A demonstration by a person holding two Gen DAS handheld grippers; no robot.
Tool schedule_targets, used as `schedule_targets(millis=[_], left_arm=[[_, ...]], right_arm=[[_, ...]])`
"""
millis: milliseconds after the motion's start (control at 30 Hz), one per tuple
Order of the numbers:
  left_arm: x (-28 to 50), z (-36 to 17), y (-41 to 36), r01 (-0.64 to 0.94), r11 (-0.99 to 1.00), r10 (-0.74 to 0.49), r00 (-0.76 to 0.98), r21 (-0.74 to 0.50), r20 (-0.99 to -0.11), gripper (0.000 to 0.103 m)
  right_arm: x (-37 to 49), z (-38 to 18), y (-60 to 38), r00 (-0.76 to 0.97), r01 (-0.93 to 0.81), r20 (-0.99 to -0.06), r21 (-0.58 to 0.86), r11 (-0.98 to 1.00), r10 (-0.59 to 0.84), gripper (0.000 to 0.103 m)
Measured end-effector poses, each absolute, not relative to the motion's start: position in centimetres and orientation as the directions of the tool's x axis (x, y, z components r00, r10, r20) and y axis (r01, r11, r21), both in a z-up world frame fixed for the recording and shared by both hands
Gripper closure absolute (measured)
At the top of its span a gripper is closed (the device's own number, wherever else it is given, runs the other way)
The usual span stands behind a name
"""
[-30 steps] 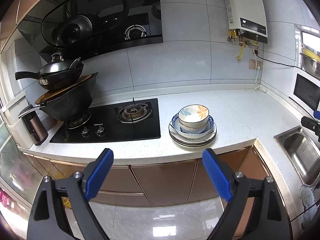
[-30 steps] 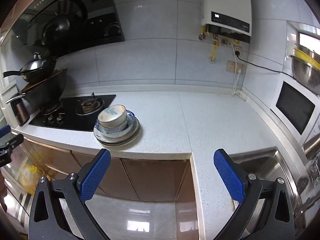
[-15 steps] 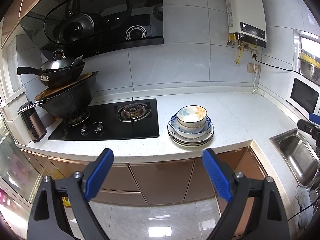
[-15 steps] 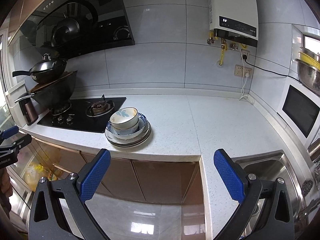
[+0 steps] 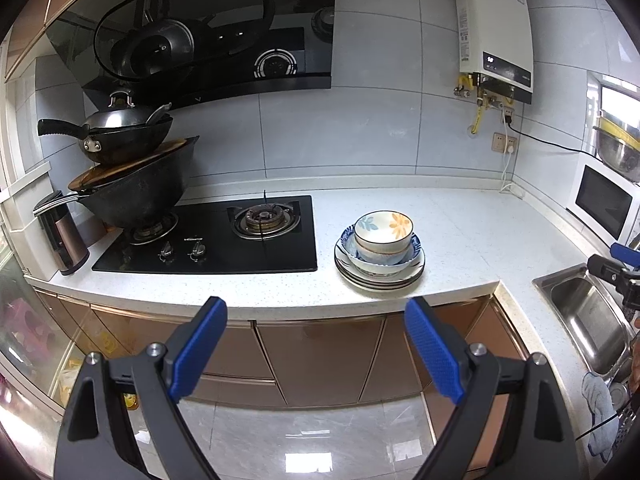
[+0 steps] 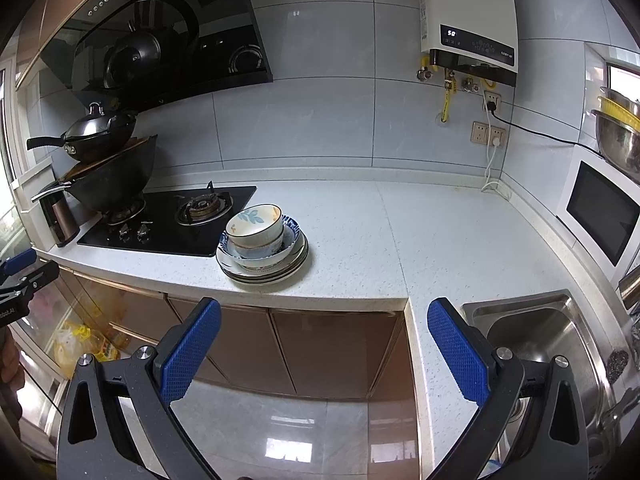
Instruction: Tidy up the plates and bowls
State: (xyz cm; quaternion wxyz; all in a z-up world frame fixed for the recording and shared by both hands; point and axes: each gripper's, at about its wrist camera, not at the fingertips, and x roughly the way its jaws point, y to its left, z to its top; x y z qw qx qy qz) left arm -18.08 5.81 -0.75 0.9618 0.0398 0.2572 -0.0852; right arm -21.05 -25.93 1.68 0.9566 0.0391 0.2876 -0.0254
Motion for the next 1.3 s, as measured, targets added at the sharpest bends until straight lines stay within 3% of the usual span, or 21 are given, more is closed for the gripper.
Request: schedule_targets(millis=[1300], left_arm=[[-15.5,-1.6,6.6,0.182,0.983,-0.16,0.854,-0.006,-0.495,0.012]], right_arm=[[-19.6,1.3,-25.6,0.819,0.095,-0.571,0.033,0.995,-0.059,0.001]])
